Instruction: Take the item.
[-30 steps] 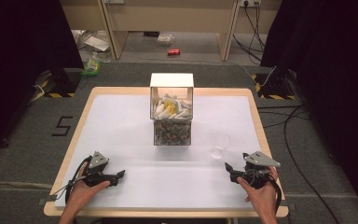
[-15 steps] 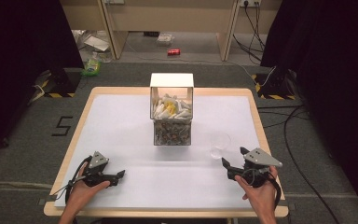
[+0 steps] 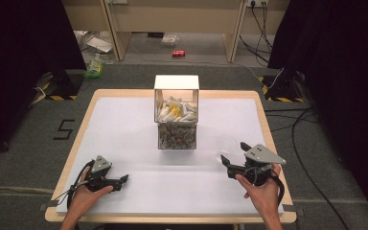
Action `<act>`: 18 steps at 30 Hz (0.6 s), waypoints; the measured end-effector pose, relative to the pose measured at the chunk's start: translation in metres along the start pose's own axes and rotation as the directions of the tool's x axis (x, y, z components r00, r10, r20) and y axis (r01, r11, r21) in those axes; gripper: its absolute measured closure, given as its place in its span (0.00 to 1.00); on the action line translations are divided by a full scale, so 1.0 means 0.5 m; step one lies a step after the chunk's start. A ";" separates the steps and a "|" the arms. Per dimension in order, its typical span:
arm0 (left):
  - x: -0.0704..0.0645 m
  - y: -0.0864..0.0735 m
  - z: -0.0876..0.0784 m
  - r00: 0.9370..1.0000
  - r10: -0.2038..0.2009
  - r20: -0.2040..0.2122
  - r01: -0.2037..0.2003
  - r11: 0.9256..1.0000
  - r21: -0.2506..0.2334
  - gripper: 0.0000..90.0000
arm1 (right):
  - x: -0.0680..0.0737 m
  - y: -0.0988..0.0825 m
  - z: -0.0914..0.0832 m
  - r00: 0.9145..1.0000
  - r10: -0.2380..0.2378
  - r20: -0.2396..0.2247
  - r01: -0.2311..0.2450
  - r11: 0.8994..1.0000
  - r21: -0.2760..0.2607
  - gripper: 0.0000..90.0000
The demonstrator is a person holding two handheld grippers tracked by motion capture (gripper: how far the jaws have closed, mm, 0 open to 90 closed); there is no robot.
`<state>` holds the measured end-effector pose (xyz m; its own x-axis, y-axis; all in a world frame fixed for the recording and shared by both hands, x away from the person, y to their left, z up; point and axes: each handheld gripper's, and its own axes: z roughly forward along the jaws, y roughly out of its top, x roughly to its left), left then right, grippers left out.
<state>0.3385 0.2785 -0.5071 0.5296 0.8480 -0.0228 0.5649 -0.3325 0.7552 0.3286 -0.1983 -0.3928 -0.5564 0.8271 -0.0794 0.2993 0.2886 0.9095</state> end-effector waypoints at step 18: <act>0.000 0.000 0.000 1.000 -0.003 0.000 0.003 1.000 -0.003 0.16 | 0.014 0.088 0.024 0.999 -0.022 -0.048 0.018 0.997 -0.074 0.30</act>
<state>0.3385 0.2783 -0.5072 0.5278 0.8490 -0.0255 0.5648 -0.3284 0.7570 0.3474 -0.1738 -0.3582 -0.5993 0.7965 -0.0796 0.2307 0.2671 0.9356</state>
